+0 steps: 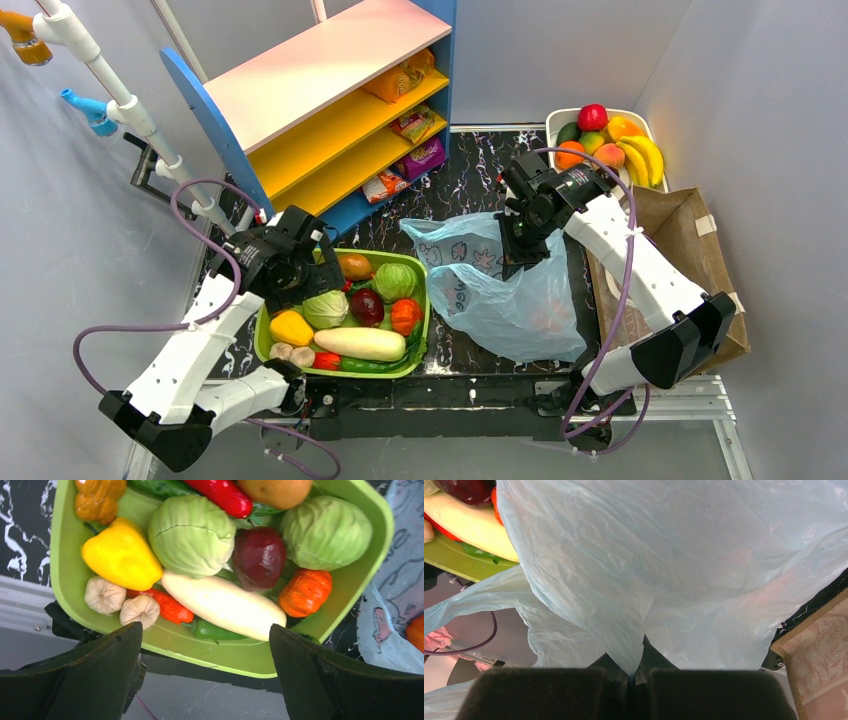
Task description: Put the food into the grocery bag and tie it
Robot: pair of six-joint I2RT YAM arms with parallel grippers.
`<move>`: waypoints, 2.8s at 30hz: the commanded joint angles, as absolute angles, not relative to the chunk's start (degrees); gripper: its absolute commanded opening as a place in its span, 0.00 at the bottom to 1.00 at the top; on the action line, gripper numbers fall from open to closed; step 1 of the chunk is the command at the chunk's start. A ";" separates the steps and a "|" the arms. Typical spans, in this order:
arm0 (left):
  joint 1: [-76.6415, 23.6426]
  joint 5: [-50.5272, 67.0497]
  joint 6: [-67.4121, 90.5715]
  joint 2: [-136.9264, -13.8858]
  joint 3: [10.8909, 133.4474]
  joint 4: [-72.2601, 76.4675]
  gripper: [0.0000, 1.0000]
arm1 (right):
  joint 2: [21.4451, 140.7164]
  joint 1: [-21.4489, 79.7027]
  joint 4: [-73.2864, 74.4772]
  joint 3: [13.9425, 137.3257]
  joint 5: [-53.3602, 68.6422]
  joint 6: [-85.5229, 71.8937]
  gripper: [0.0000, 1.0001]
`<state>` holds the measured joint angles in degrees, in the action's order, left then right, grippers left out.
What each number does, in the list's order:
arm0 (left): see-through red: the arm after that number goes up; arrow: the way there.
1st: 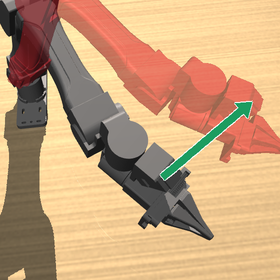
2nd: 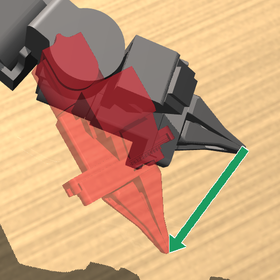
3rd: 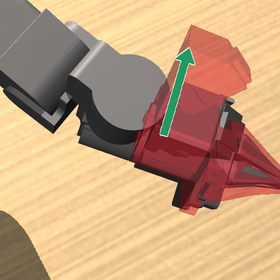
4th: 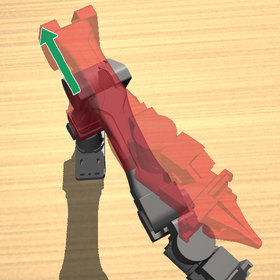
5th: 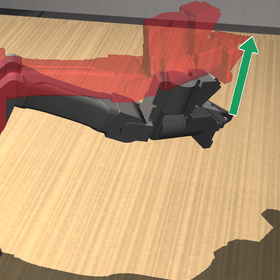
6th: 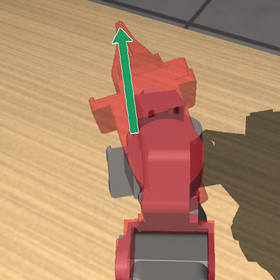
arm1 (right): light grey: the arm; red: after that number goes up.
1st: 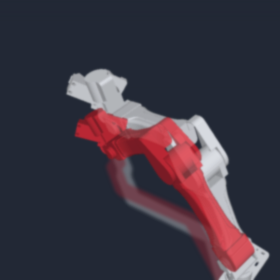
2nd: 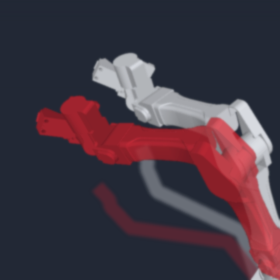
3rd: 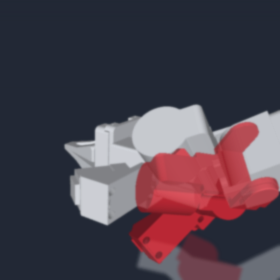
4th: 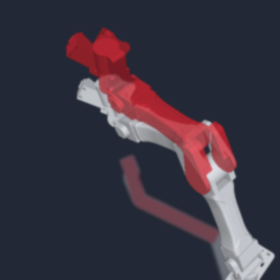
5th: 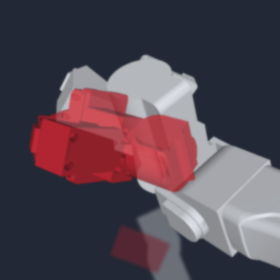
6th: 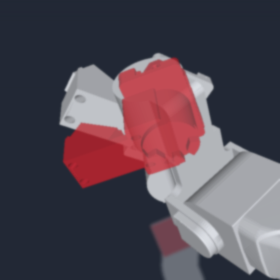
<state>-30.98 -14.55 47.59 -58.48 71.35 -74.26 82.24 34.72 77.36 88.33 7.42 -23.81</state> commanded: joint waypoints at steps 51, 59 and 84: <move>-1.10 -16.17 34.58 -66.13 59.44 -50.77 0.81 | 83.62 34.48 73.37 88.79 10.53 -21.33 0.01; -0.44 -15.12 33.78 -63.76 56.47 -47.21 0.77 | 89.03 34.48 74.66 92.99 10.23 -21.91 0.01; 2.62 -20.23 35.75 -67.33 53.30 -43.04 0.63 | 87.31 34.49 74.74 90.67 8.26 -22.06 0.01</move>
<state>0.51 -17.56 36.12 -67.53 53.71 -43.88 89.91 34.61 74.83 91.44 8.67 -22.31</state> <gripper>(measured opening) 0.630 0.023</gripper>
